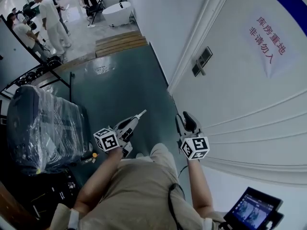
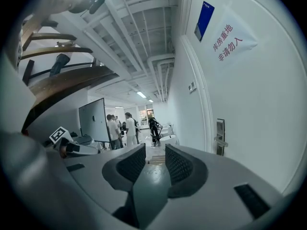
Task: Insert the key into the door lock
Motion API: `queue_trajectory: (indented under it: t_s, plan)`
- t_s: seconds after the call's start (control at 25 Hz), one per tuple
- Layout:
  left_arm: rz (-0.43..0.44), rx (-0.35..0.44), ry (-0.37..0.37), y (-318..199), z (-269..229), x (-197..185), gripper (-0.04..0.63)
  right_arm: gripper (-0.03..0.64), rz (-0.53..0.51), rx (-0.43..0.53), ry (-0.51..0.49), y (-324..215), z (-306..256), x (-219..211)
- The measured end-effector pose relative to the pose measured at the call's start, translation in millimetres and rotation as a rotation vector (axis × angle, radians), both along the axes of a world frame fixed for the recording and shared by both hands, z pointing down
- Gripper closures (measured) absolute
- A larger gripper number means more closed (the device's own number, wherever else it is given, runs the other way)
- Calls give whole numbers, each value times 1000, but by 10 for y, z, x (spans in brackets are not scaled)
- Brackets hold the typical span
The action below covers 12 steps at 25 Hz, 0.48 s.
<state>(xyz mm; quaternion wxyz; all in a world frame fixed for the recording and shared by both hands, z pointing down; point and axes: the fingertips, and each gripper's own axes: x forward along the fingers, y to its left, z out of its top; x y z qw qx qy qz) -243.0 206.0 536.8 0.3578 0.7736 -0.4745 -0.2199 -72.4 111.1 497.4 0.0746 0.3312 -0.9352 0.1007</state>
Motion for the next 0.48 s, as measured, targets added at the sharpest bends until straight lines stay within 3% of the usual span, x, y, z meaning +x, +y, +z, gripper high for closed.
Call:
queue_trajectory:
  t_s: [0.24, 0.48]
  plan:
    - [24, -5, 9, -486, -25, -67, 562, 482, 45, 2, -13, -447, -80, 50]
    - [29, -26, 23, -1272, -56, 110, 561, 482, 55, 2, 2, -1209, -143, 237]
